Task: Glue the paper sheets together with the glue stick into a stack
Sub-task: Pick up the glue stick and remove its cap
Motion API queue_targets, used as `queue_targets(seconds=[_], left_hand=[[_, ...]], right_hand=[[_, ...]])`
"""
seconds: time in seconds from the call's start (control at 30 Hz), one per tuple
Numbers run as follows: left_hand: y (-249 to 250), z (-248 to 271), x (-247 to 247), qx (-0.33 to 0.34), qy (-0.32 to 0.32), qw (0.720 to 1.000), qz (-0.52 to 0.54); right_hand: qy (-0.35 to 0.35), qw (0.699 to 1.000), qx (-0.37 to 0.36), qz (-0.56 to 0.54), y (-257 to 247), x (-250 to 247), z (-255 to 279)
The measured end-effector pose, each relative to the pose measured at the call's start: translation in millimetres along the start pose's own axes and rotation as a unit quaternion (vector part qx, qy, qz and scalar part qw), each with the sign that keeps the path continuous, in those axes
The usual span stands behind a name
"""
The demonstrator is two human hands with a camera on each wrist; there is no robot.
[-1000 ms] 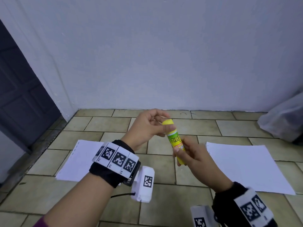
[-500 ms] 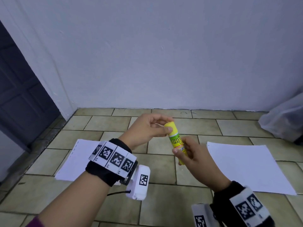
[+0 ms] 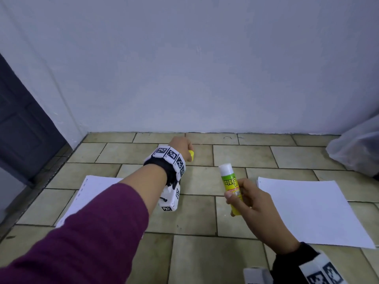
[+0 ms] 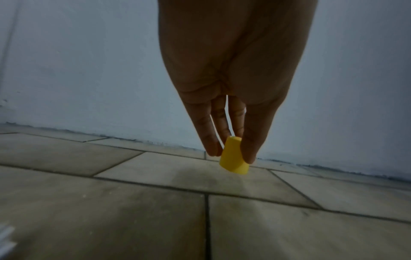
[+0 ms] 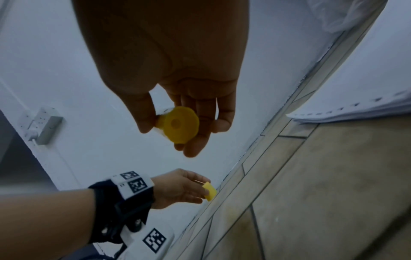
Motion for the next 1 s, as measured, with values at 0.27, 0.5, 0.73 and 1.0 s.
queue_targets(seconds=[0.27,0.5,0.73,1.0], left_hand=[[-6.1,-26.0,17.5,-0.01,0.023,0.994,-0.103],[-2.1,-26.3,13.2,0.02,-0.015,0.993,-0.117],[57.0,83.3,36.7,0.184,-0.273,0.935,0.136],[53.0,119.7,35.1,0.118,-0.19,0.862,0.455]], right_hand=[[-0.007,1.0,-0.008,-0.021,1.4,-6.3,-5.3],[0.023,0.999,0.01,-0.037,15.7,-7.6,-12.2],[0.136,0.988,0.001,-0.072,9.3,-25.4,-17.8],[0.157,0.987,0.002,-0.029,10.3,-18.3,-4.4]])
Point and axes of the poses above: each hand's wrist, its own z-axis away from the middle knuckle, its own x-axis out of the palm, y = z × x, the point moved 10 cm from there along -z, towards the middle knuckle, and after that the axes turned 6 degrees about -x, right-handed, at the moved point
